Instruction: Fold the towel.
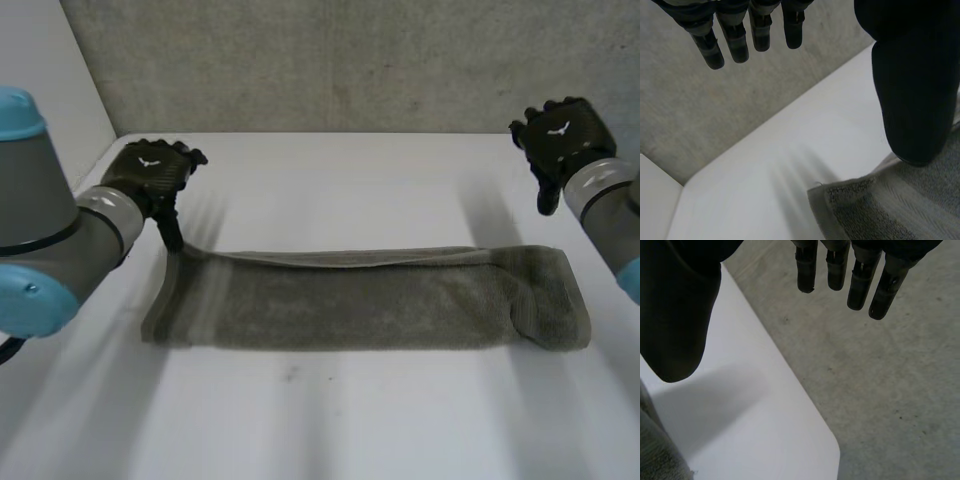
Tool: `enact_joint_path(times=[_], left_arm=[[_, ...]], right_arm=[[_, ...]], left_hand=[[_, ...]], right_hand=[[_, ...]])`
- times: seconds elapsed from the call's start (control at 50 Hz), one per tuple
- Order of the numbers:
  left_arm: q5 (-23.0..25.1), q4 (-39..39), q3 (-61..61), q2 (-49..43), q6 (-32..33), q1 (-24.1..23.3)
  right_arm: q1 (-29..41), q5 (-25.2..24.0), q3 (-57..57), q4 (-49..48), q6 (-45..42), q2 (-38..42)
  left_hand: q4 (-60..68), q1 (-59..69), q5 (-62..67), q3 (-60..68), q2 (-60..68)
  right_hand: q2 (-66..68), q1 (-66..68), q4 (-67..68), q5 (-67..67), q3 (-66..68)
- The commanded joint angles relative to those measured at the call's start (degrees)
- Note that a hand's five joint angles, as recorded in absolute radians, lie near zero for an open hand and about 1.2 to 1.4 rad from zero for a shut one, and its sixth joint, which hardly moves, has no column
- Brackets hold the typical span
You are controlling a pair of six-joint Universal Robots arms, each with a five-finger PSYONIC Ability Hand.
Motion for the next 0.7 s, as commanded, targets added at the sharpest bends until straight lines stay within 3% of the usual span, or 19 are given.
enact_joint_path(times=[0.02,0.24,0.34,0.52,0.7], left_arm=[[1.1,0.1,-10.2,9.6,0.2,0.1],[3.0,0.6,-22.1,14.8,0.3,0.0],[5.4,1.7,-26.4,14.4,0.3,0.1],[5.5,8.1,-28.9,12.9,0.2,0.6],[5.5,9.9,-30.0,12.2,0.2,0.6]], right_arm=[[-0.9,-0.4,10.2,1.9,-0.1,-8.9],[-6.2,-3.4,23.9,9.7,0.5,-16.5],[-12.5,-8.1,32.7,8.5,2.1,-19.2],[-17.3,-13.1,38.5,1.2,8.5,-18.4],[-18.1,-16.1,37.9,-4.0,12.8,-10.6]], left_hand=[[3.6,3.1,2.2,3.5,3.7],[12.0,11.6,10.6,12.0,12.1],[12.5,12.1,11.1,12.5,12.6],[12.3,11.9,11.0,12.3,12.4],[11.6,11.2,10.3,11.6,11.7]], right_hand=[[-4.0,-3.9,-4.9,-3.4,-4.0],[0.4,0.5,-0.4,1.0,0.4],[-1.1,-1.0,-1.9,-0.5,-1.1],[-1.6,-1.5,-2.4,-1.0,-1.6],[-0.1,0.0,-0.9,0.5,-0.1]])
